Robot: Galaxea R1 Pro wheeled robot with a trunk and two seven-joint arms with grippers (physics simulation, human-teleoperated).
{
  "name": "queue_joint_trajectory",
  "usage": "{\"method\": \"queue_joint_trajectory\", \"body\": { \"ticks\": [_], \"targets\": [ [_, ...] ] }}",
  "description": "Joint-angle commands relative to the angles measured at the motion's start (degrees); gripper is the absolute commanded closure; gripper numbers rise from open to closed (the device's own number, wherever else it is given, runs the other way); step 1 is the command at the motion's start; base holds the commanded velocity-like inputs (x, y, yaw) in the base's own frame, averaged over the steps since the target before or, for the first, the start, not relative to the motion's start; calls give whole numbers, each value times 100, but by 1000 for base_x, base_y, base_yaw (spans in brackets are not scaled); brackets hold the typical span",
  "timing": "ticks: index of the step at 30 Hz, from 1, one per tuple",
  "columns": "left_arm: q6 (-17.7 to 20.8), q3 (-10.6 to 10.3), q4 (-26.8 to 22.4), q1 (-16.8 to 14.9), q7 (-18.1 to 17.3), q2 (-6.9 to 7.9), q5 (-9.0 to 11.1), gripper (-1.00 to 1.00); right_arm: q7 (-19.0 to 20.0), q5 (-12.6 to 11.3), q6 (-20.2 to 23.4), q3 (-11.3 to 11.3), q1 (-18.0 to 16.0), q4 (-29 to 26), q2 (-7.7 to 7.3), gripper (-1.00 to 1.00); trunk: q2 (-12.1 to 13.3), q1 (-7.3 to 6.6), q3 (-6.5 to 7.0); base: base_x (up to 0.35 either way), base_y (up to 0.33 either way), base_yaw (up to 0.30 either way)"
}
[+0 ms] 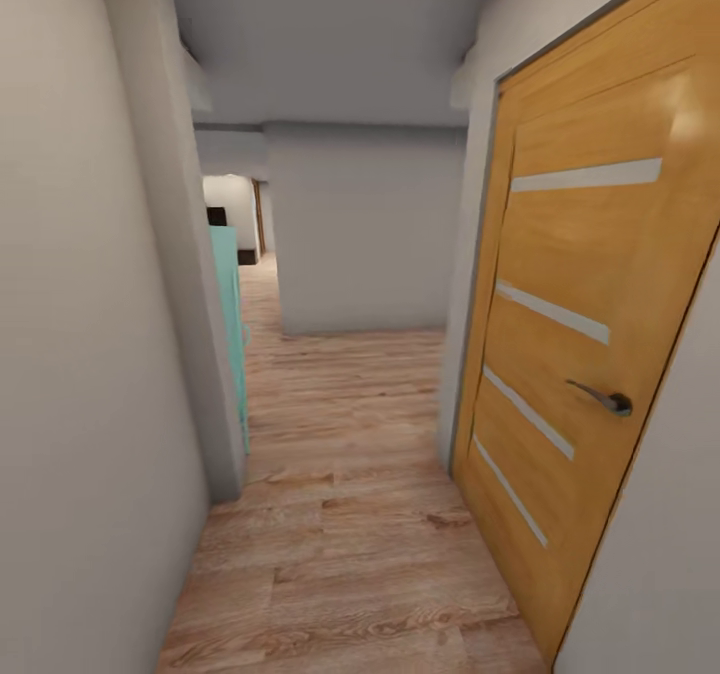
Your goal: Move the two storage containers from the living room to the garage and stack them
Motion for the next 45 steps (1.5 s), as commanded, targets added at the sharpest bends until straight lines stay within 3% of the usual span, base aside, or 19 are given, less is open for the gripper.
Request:
{"method": "queue_joint_trajectory", "body": {
  "ticks": [1,20,45],
  "targets": [
    [-32,-7,24,-8,-5,-3,31,-100,-15,-11,-6,31,6,-12,-2,-100,-2,5,0,320,0,239],
    [-32,-7,24,-8,-7,-11,31,-100,-15,-11,-9,31,6,-12,-2,-100,-2,5,0,322,-4,79],
    [-32,-7,24,-8,-7,-12,22,-100,-15,-11,-9,31,6,-12,-2,-100,-2,5,0,320,-128,1]
  ]
}}
